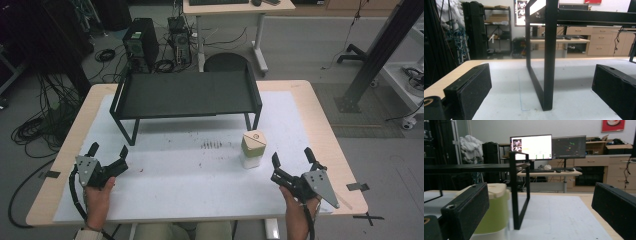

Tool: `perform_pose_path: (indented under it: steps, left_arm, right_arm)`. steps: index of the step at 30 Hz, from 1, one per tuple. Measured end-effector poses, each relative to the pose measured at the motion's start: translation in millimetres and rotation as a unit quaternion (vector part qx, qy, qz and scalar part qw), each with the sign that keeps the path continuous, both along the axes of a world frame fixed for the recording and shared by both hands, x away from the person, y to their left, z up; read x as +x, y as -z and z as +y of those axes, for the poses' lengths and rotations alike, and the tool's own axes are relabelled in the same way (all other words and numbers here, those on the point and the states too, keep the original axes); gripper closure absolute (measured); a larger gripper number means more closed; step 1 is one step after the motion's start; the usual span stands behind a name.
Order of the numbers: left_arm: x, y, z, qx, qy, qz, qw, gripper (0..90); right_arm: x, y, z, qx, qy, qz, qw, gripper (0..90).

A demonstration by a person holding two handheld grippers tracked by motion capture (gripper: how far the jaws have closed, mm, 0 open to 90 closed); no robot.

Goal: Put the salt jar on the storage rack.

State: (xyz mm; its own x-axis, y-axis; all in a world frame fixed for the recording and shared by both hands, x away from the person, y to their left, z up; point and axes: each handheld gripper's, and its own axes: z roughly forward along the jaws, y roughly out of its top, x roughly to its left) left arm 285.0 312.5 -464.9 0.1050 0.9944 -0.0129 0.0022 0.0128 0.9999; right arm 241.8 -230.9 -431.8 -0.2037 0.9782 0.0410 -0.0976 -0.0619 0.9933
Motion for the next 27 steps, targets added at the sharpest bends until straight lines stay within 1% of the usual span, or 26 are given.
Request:
perform_pose_path:
  steps: [2,3,5,7,8,10,14,20,24,27]
  left_arm:
    - [0.0,0.0,0.0,0.000,0.000,0.000,1.0000,2.9]
    - [0.0,0.0,0.0,0.000,0.000,0.000,1.0000,2.9]
    - [0.0,0.0,0.0,0.000,0.000,0.000,1.0000,2.9]
    - [0.0,0.0,0.0,0.000,0.000,0.000,1.0000,2.9]
    - [0.0,0.0,0.0,0.000,0.000,0.000,1.0000,2.9]
    - [0.0,0.0,0.0,0.000,0.000,0.000,1.0000,3.0]
    - [0.0,0.0,0.0,0.000,0.000,0.000,1.0000,3.0]
    - [0.0,0.0,0.0,0.000,0.000,0.000,1.0000,3.0]
    - [-0.1,0.0,0.0,0.000,0.000,0.000,1.0000,3.0]
    - [0.0,0.0,0.0,0.000,0.001,0.000,1.0000,3.0]
  right_arm:
    - [-5.7,-2.4,8.7,-0.007,-0.011,-0.004,0.9999,1.7]
    - [-5.7,-2.4,8.7,-0.007,-0.011,-0.004,0.9999,1.7]
    - [-8.7,-2.4,15.0,-0.011,-0.018,-0.003,0.9998,1.7]
    - [-10.3,0.2,22.5,-0.019,-0.025,0.002,0.9995,1.6]
    - [-10.3,0.2,22.5,-0.019,-0.025,0.002,0.9995,1.6]
    - [-10.7,4.5,29.8,-0.023,-0.031,0.007,0.9992,1.7]
    - [-10.9,8.5,36.6,-0.024,-0.037,0.011,0.9990,1.7]
    - [-4.7,18.4,50.8,-0.030,-0.046,0.027,0.9981,1.7]
    - [-0.7,21.9,56.2,-0.036,-0.044,0.036,0.9978,1.7]
    - [3.2,25.0,60.7,-0.033,-0.040,0.041,0.9978,1.7]
